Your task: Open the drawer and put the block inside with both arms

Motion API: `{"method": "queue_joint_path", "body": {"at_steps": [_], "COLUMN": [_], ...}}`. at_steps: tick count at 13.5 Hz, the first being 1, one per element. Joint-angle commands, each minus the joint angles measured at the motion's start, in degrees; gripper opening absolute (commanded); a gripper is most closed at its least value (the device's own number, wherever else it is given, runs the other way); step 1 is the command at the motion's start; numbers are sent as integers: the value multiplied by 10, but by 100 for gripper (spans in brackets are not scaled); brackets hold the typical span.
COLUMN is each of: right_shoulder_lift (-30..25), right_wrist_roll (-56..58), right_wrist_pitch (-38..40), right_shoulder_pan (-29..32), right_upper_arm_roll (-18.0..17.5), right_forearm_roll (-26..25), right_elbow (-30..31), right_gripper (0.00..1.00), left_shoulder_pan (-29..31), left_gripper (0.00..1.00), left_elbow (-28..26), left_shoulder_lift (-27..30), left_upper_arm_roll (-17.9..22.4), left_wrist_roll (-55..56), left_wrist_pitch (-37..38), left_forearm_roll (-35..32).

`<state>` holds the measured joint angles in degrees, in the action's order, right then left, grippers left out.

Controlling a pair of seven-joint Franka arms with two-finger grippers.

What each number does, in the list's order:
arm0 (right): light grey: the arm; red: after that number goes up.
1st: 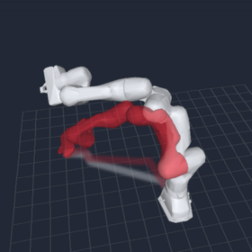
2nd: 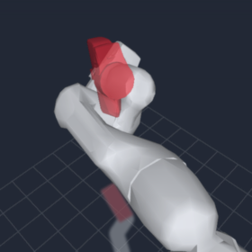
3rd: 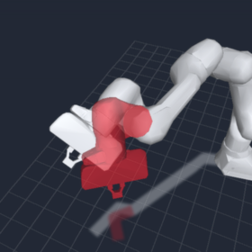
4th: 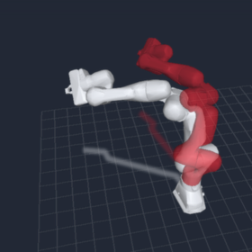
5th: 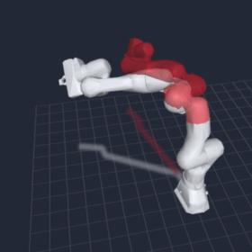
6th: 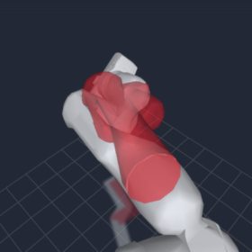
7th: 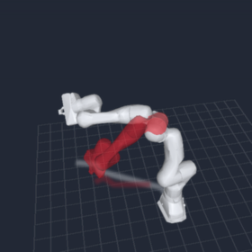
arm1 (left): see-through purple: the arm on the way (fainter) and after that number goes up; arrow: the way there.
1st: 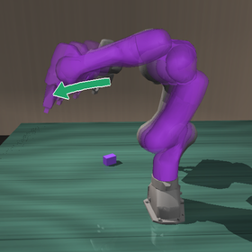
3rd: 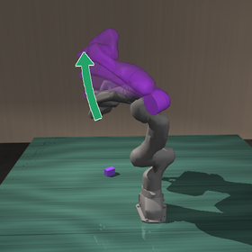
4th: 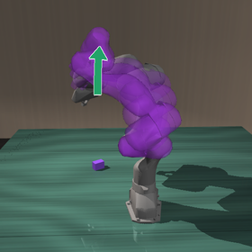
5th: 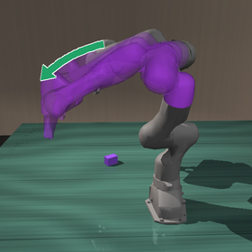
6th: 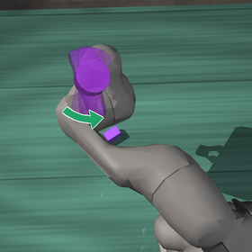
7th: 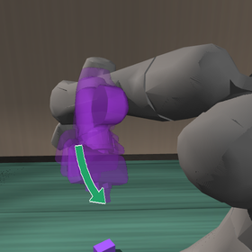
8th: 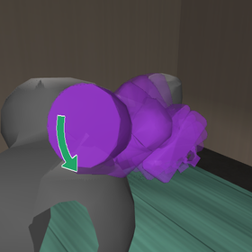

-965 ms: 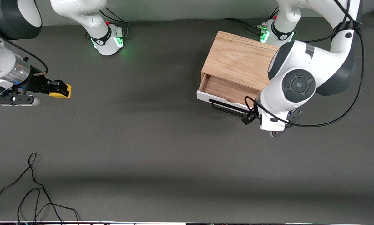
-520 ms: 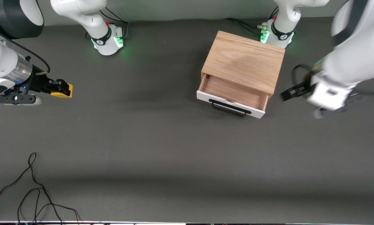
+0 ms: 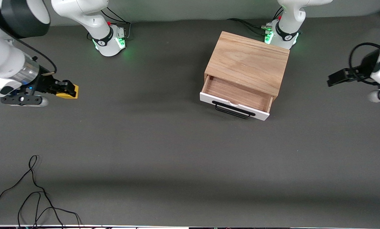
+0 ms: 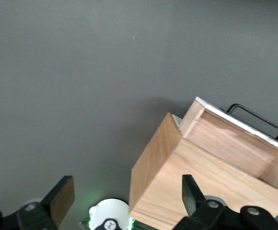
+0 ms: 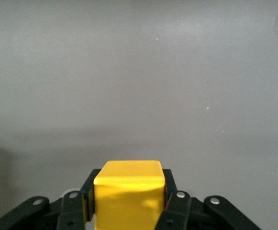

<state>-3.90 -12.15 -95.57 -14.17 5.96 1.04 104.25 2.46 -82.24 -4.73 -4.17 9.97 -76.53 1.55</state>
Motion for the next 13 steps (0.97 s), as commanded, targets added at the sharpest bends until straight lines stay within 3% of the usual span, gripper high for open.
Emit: {"method": "queue_joint_path", "body": {"at_steps": [1, 6, 9, 13], "right_shoulder_lift": [-16, -8, 17, 137], "right_wrist_roll": [-30, -133, -245, -413], "right_wrist_pitch": [-9, -29, -63, -64], "right_shoulder_pan": [-18, -101, -187, -290], "right_upper_arm_roll": [2, 2, 1, 1], "right_forearm_roll": [8, 8, 9, 9], "right_elbow": [13, 10, -4, -138], "right_gripper": [20, 20, 20, 20], "left_shoulder_pan": [27, 32, 36, 37], "left_gripper": [100, 100, 100, 100], "left_elbow": [-20, -21, -21, -21], "left_shoulder_lift": [12, 9, 9, 7], "left_upper_arm_roll": [-5, -5, -5, -5], "left_wrist_roll": [-42, -50, -50, -50], "left_wrist_pitch": [-13, -13, -13, -13], "left_forearm_roll": [1, 0, 0, 0]}}
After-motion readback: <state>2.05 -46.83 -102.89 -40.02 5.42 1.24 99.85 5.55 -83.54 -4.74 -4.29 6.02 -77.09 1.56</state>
